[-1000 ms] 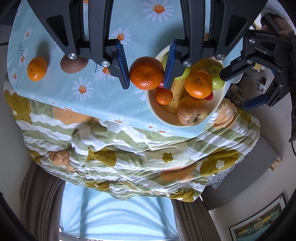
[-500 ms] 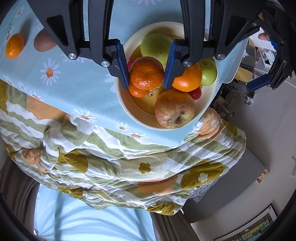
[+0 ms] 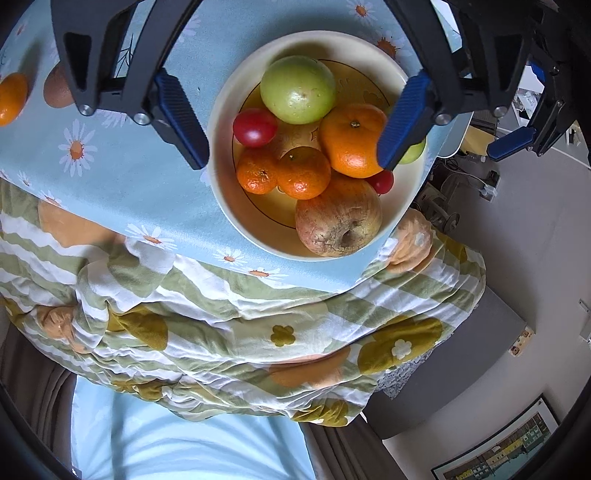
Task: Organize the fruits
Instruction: 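Move both tools back toward the brown kiwi and the last orange, then grasp the brown kiwi with the left gripper while the right gripper grasps the orange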
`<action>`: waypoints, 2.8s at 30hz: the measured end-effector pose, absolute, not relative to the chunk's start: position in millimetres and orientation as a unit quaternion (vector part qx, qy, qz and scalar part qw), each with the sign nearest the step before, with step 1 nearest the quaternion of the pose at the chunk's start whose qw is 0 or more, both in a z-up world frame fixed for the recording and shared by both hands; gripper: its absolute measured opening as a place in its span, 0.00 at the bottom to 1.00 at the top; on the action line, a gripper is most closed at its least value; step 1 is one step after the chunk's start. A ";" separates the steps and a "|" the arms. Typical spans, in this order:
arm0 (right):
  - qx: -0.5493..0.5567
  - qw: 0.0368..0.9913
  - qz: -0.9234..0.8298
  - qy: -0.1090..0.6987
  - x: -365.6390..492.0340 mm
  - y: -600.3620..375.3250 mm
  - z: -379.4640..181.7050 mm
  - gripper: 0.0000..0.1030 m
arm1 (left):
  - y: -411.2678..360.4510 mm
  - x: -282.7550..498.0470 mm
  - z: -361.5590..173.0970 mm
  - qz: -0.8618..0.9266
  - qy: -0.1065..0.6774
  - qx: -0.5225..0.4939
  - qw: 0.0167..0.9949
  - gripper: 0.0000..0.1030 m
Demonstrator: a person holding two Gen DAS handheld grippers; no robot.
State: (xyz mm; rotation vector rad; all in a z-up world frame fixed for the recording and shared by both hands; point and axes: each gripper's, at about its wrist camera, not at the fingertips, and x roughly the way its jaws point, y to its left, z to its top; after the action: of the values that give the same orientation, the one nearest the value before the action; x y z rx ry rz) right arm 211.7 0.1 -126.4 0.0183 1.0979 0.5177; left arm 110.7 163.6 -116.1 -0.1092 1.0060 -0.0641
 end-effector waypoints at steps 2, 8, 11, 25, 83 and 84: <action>0.007 0.826 0.238 0.511 210.0 -1.3 -123.6 0.92 | 163.8 109.8 -113.7 -0.032 0.479 -0.050 0.876 1.00; 0.006 0.837 0.227 0.499 203.3 -5.0 -112.3 1.00 | 163.3 105.2 -101.4 -0.040 0.467 -0.041 0.882 1.00; 0.007 0.841 0.220 0.494 197.9 -6.6 -106.0 1.00 | 161.4 100.8 -93.2 -0.044 0.462 -0.032 0.885 1.00; 0.034 0.872 0.141 0.468 156.7 -55.5 -50.4 1.00 | 145.9 93.8 -38.3 -0.074 0.433 0.000 0.898 1.00; -0.003 0.845 0.177 0.504 196.1 -324.7 -167.8 0.99 | -162.1 196.0 -197.7 -0.021 0.521 -0.033 0.852 0.83; -0.003 0.844 0.179 0.506 196.8 -324.3 -169.6 0.97 | -163.7 196.4 -199.3 -0.021 0.522 -0.031 0.852 0.82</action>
State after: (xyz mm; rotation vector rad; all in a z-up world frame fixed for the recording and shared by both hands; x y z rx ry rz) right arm 196.8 -324.3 -169.6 -0.0064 1.0682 0.3788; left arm 196.4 -163.7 -199.3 -0.0656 1.0993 -0.0451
